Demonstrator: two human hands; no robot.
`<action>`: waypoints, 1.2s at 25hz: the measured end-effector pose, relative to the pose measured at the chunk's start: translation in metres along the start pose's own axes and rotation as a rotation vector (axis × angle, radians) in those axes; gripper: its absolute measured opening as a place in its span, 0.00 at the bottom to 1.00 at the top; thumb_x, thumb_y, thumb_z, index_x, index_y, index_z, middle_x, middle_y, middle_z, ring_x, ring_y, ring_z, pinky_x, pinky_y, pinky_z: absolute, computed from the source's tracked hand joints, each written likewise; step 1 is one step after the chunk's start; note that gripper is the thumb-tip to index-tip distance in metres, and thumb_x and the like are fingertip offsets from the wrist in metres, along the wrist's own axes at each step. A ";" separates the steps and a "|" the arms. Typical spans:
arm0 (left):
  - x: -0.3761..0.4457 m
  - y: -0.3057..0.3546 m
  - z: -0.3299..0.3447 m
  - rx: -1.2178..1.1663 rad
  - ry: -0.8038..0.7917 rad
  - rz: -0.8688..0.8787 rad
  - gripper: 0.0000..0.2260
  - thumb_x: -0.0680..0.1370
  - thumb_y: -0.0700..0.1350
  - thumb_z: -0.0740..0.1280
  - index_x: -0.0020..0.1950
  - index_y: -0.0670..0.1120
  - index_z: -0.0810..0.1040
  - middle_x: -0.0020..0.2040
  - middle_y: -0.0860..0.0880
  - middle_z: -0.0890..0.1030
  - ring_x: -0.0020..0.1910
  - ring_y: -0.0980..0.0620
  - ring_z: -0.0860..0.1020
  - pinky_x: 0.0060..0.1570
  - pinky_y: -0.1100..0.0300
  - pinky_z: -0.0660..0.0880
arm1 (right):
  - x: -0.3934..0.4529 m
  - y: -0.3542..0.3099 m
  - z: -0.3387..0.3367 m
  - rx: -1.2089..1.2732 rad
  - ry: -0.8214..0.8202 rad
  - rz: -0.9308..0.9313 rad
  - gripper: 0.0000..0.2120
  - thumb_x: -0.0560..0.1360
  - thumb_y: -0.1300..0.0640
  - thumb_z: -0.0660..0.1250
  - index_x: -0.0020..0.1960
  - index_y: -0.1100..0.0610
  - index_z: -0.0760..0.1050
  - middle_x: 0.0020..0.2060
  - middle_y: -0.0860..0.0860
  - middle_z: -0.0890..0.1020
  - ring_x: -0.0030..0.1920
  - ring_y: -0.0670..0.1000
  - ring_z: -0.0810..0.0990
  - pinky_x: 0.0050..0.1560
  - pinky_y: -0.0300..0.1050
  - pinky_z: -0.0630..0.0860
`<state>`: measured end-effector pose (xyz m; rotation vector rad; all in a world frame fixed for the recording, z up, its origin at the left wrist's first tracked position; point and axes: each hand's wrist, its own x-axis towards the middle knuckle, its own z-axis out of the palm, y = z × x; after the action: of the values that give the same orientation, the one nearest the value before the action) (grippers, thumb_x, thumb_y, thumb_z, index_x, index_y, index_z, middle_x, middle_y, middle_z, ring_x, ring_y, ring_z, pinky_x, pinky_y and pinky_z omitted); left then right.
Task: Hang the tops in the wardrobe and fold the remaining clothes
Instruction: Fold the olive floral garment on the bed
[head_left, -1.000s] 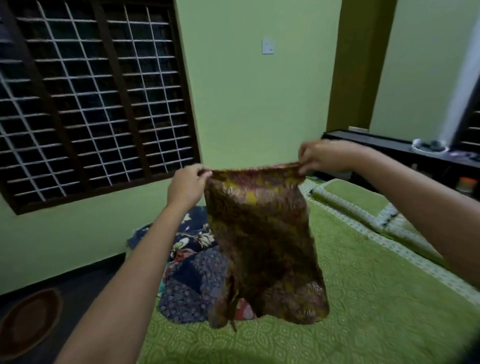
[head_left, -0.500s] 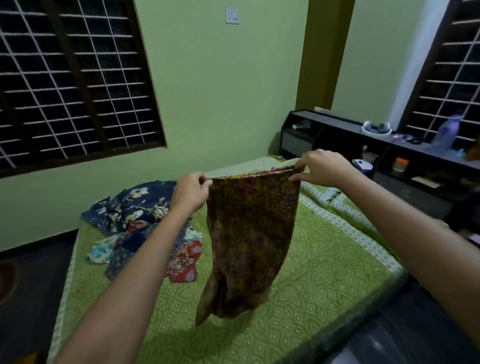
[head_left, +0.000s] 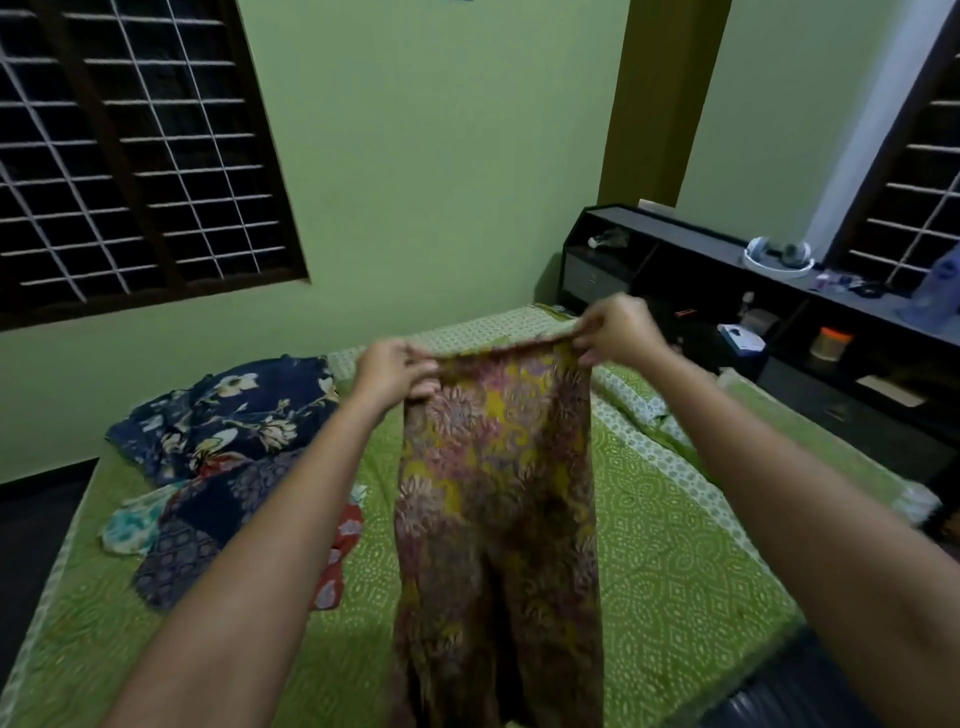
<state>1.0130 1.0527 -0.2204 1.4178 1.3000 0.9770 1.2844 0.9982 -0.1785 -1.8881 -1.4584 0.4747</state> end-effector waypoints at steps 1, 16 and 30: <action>0.034 -0.024 0.013 0.060 -0.020 -0.078 0.07 0.77 0.33 0.66 0.53 0.34 0.77 0.46 0.39 0.80 0.26 0.58 0.80 0.31 0.65 0.79 | 0.032 0.019 0.023 -0.034 -0.071 0.079 0.09 0.71 0.69 0.70 0.52 0.65 0.80 0.40 0.55 0.83 0.36 0.49 0.82 0.38 0.40 0.81; 0.208 -0.128 0.089 0.486 0.135 0.258 0.08 0.77 0.40 0.67 0.55 0.42 0.82 0.47 0.44 0.84 0.39 0.49 0.79 0.37 0.62 0.66 | 0.190 0.153 0.134 -0.187 0.180 -0.142 0.06 0.74 0.65 0.68 0.48 0.64 0.83 0.44 0.58 0.83 0.47 0.57 0.80 0.45 0.43 0.69; 0.097 -0.548 0.186 1.079 -0.477 0.233 0.08 0.66 0.41 0.66 0.42 0.49 0.83 0.44 0.52 0.81 0.46 0.51 0.75 0.35 0.59 0.77 | 0.004 0.494 0.391 -0.517 -0.636 -0.068 0.11 0.70 0.56 0.72 0.51 0.46 0.82 0.48 0.47 0.82 0.46 0.53 0.82 0.39 0.41 0.76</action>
<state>1.0733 1.1205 -0.8000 2.4570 1.3379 -0.0529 1.3705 1.0560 -0.7999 -2.1798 -2.2227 0.7698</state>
